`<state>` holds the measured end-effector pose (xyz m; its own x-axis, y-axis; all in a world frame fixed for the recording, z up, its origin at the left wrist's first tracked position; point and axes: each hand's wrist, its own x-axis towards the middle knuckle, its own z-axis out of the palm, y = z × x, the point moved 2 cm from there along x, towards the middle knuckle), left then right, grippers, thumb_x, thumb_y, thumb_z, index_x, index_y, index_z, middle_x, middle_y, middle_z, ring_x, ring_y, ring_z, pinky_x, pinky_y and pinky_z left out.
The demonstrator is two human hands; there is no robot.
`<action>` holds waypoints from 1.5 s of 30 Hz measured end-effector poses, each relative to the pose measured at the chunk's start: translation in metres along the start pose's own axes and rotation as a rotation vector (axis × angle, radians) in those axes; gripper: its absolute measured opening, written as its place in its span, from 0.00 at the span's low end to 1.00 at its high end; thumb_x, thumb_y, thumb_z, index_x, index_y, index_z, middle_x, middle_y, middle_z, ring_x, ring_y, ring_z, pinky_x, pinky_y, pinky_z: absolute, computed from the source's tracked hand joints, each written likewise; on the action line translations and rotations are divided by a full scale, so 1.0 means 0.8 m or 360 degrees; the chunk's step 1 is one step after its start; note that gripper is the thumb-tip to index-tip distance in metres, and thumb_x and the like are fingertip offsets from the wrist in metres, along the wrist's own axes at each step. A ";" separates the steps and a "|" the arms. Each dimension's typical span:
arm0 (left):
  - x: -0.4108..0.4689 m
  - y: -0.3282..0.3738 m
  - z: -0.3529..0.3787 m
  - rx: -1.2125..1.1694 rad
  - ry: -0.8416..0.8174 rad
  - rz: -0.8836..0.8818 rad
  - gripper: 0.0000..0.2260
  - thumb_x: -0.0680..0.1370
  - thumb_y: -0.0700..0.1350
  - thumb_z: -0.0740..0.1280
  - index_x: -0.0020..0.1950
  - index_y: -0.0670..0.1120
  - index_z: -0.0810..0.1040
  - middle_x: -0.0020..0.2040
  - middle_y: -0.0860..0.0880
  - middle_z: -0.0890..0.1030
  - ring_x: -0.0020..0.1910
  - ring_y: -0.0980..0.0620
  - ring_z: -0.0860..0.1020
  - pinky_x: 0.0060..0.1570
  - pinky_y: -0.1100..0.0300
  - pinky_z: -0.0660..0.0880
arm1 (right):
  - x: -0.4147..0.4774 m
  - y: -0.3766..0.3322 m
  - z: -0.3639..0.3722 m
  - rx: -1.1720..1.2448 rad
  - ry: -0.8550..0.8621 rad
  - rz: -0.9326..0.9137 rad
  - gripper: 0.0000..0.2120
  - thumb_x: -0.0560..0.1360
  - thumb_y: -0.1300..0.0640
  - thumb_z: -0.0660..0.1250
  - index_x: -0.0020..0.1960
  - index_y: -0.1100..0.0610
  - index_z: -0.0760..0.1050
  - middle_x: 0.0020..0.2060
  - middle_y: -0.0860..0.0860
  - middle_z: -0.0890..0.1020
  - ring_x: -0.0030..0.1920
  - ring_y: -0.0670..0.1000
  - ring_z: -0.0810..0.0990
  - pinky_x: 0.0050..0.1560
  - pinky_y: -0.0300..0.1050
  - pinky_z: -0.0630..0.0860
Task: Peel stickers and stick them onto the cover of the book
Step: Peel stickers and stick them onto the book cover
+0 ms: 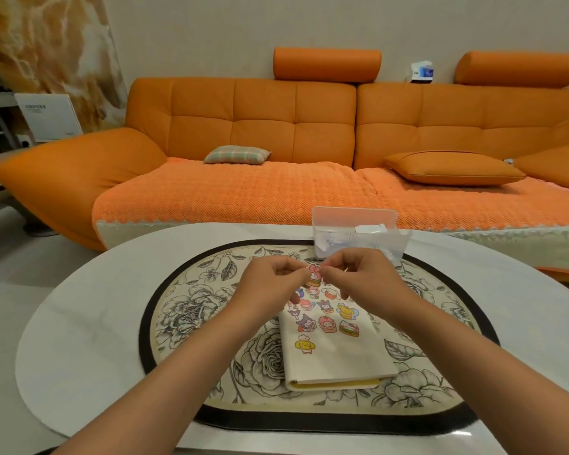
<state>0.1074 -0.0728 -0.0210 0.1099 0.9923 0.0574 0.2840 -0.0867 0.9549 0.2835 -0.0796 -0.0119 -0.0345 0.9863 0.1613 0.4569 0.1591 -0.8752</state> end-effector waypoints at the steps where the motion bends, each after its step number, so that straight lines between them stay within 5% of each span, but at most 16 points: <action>1: 0.001 0.001 0.003 0.0023 -0.0006 0.0016 0.03 0.77 0.45 0.72 0.43 0.50 0.84 0.37 0.48 0.85 0.29 0.58 0.79 0.27 0.69 0.70 | 0.000 0.002 -0.002 -0.0017 0.0012 -0.0010 0.05 0.75 0.56 0.73 0.41 0.53 0.84 0.35 0.52 0.84 0.28 0.44 0.75 0.30 0.37 0.73; 13: 0.005 -0.002 0.021 0.0216 -0.0080 0.0046 0.04 0.76 0.45 0.71 0.43 0.49 0.85 0.36 0.51 0.85 0.32 0.56 0.82 0.31 0.64 0.75 | -0.004 0.013 -0.006 -0.0355 0.0137 -0.0213 0.04 0.72 0.52 0.73 0.38 0.48 0.83 0.27 0.35 0.79 0.25 0.41 0.72 0.29 0.34 0.66; 20: 0.001 -0.002 0.024 0.0166 -0.0012 0.0086 0.06 0.76 0.45 0.71 0.40 0.49 0.85 0.35 0.49 0.85 0.34 0.54 0.83 0.34 0.61 0.77 | -0.012 0.010 0.002 -0.1069 0.0585 -0.0965 0.06 0.71 0.50 0.69 0.37 0.49 0.79 0.33 0.43 0.79 0.29 0.43 0.74 0.26 0.41 0.70; 23: 0.001 -0.002 0.024 0.0164 0.0000 0.0115 0.07 0.76 0.43 0.70 0.39 0.49 0.84 0.33 0.52 0.84 0.32 0.57 0.82 0.33 0.65 0.74 | -0.012 0.012 0.005 -0.1129 0.0604 -0.1070 0.07 0.72 0.50 0.69 0.37 0.51 0.79 0.33 0.44 0.79 0.29 0.44 0.75 0.25 0.42 0.71; 31: 0.007 0.005 0.011 0.0141 -0.0045 0.0215 0.05 0.78 0.44 0.70 0.42 0.49 0.83 0.37 0.47 0.85 0.36 0.50 0.82 0.32 0.63 0.75 | -0.007 -0.005 -0.006 0.0241 0.0011 0.0013 0.06 0.75 0.57 0.73 0.39 0.54 0.85 0.26 0.46 0.80 0.28 0.44 0.74 0.30 0.37 0.71; 37: 0.007 0.004 0.011 0.0111 -0.0112 0.0241 0.05 0.78 0.43 0.70 0.43 0.46 0.83 0.38 0.47 0.84 0.35 0.56 0.81 0.33 0.62 0.73 | -0.007 -0.005 -0.011 0.0202 -0.0041 0.0012 0.04 0.74 0.55 0.74 0.42 0.55 0.86 0.28 0.47 0.81 0.28 0.44 0.74 0.30 0.35 0.71; 41: 0.006 0.004 0.013 0.0099 -0.0098 0.0272 0.05 0.78 0.44 0.70 0.43 0.46 0.82 0.39 0.45 0.84 0.35 0.55 0.82 0.32 0.60 0.75 | -0.006 -0.002 -0.010 0.0012 0.0053 -0.0106 0.04 0.75 0.53 0.74 0.41 0.51 0.85 0.32 0.52 0.83 0.31 0.47 0.75 0.34 0.44 0.73; 45: 0.006 0.002 0.016 0.0108 -0.0065 0.0278 0.05 0.78 0.44 0.70 0.43 0.47 0.82 0.39 0.46 0.84 0.35 0.53 0.83 0.33 0.60 0.76 | -0.007 0.000 -0.007 -0.0164 0.0159 -0.0178 0.05 0.75 0.52 0.73 0.40 0.49 0.82 0.25 0.43 0.78 0.27 0.42 0.72 0.29 0.35 0.69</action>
<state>0.1201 -0.0692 -0.0230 0.2011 0.9573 0.2078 0.3206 -0.2647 0.9095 0.2883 -0.0855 -0.0100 -0.0044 0.9526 0.3041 0.5440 0.2574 -0.7986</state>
